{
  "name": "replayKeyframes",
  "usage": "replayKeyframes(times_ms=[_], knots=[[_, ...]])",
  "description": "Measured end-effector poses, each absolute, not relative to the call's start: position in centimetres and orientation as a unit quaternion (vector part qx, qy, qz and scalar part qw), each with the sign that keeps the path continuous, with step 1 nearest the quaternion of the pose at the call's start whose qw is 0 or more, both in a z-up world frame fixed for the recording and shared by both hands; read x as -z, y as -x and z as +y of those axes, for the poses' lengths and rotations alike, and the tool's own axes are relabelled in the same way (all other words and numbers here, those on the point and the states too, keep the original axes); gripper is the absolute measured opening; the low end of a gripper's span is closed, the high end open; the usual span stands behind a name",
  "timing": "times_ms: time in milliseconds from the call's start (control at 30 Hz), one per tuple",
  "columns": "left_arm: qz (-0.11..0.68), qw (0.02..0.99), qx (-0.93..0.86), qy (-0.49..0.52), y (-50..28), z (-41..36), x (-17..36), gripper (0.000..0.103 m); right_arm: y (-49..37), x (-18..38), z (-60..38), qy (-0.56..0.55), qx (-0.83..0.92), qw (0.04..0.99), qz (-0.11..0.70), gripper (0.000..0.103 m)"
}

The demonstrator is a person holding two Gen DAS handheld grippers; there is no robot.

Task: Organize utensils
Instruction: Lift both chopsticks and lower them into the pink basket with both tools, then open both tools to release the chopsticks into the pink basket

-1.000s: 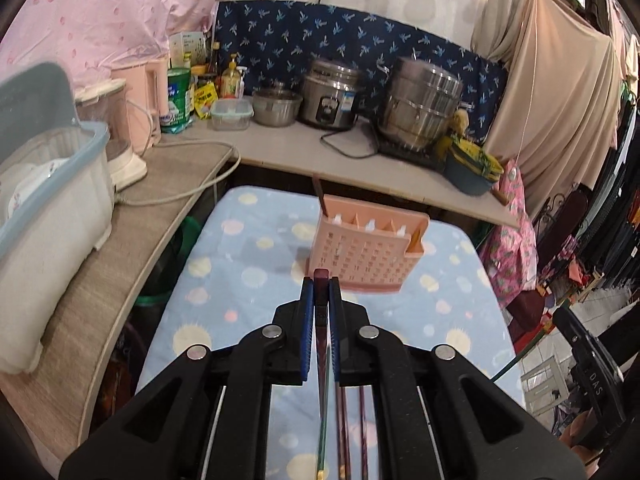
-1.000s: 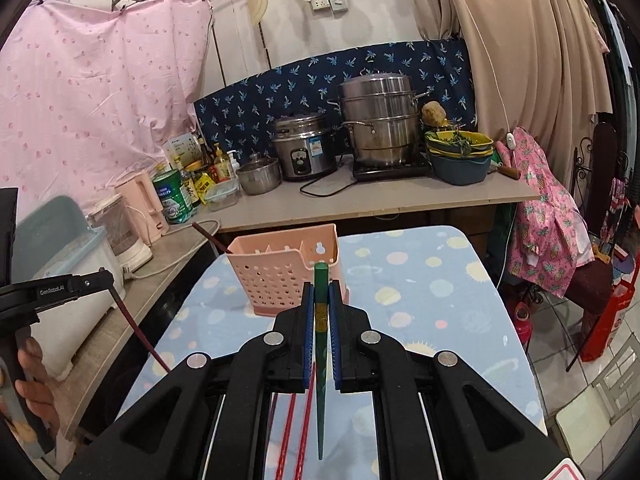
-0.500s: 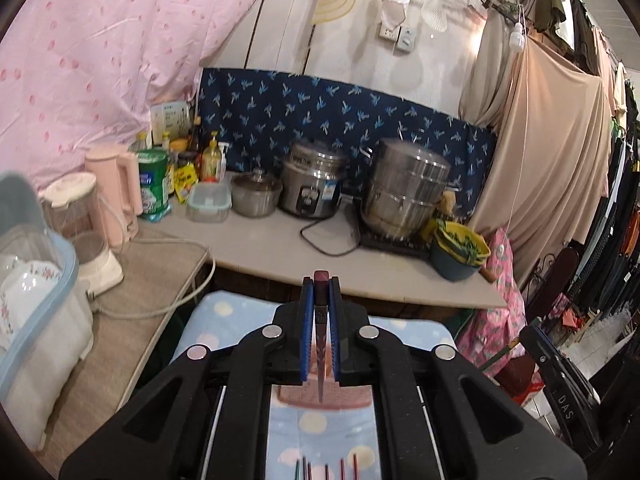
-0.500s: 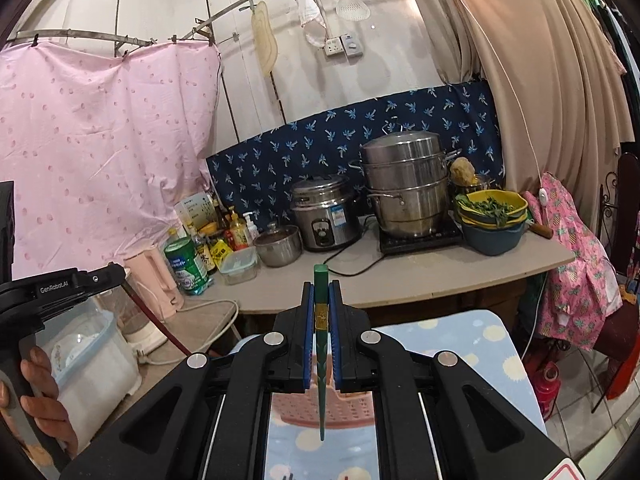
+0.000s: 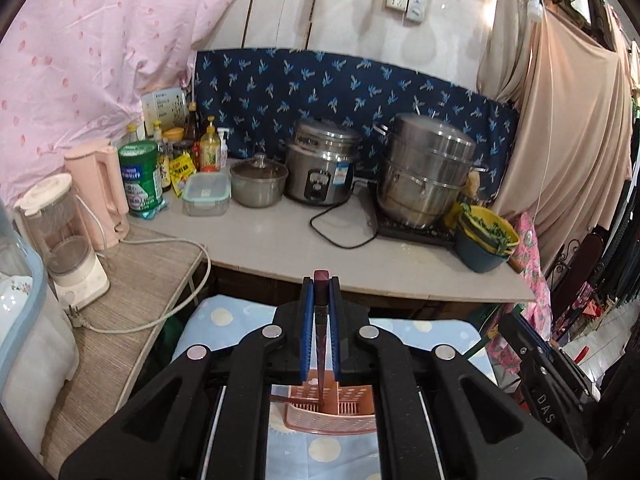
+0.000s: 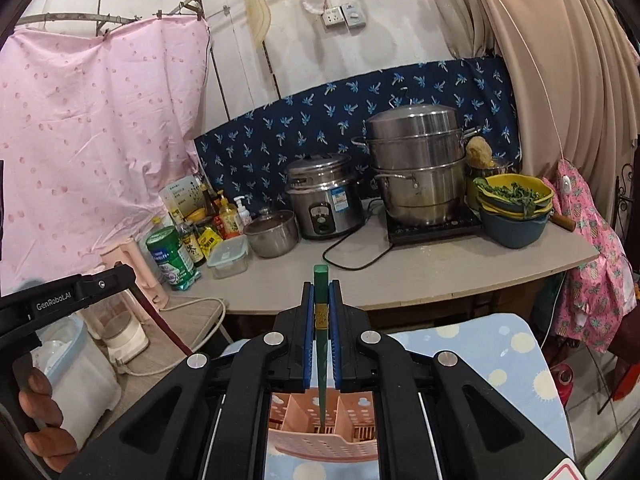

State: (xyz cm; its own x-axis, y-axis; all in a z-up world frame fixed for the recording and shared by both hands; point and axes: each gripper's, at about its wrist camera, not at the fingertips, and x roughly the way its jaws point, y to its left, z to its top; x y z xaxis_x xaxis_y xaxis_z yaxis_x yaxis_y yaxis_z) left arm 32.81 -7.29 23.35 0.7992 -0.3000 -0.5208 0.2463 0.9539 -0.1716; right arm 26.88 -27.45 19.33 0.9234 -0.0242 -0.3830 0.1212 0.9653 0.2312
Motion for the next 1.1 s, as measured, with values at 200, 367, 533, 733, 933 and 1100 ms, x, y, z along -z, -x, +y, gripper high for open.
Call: replayKeyframes(times_ms=[200, 367, 533, 733, 933, 1100], knots=[[0.316, 0.937, 0.142, 0.05, -34.3, -7.6, -20.5, 0.008, -28.4, -15.9, -27.9, -0.131, 0.036, 0.963, 0.232, 0.008], [0.314, 0.939, 0.133, 0.044, -33.9, -7.5, -20.1, 0.026, -27.6, -16.2, -27.9, -0.131, 0.042, 0.965, 0.224, 0.027], [0.306, 0.943, 0.126, 0.034, -32.4, -7.5, -20.6, 0.041, -25.8, -17.2, -27.8, -0.132, 0.038, 0.968, 0.209, 0.035], [0.299, 0.946, 0.125, 0.023, -29.3, -7.4, -21.2, 0.053, -22.5, -17.9, -27.0, -0.127, 0.035, 0.97, 0.202, 0.038], [0.3, 0.947, 0.117, 0.007, -25.5, -6.8, -20.6, 0.058, -18.3, -17.4, -26.6, -0.131, 0.035, 0.969, 0.208, 0.045], [0.313, 0.943, 0.115, 0.002, -22.3, -5.7, -18.7, 0.058, -14.5, -15.9, -26.0, -0.126, 0.036, 0.966, 0.223, 0.045]])
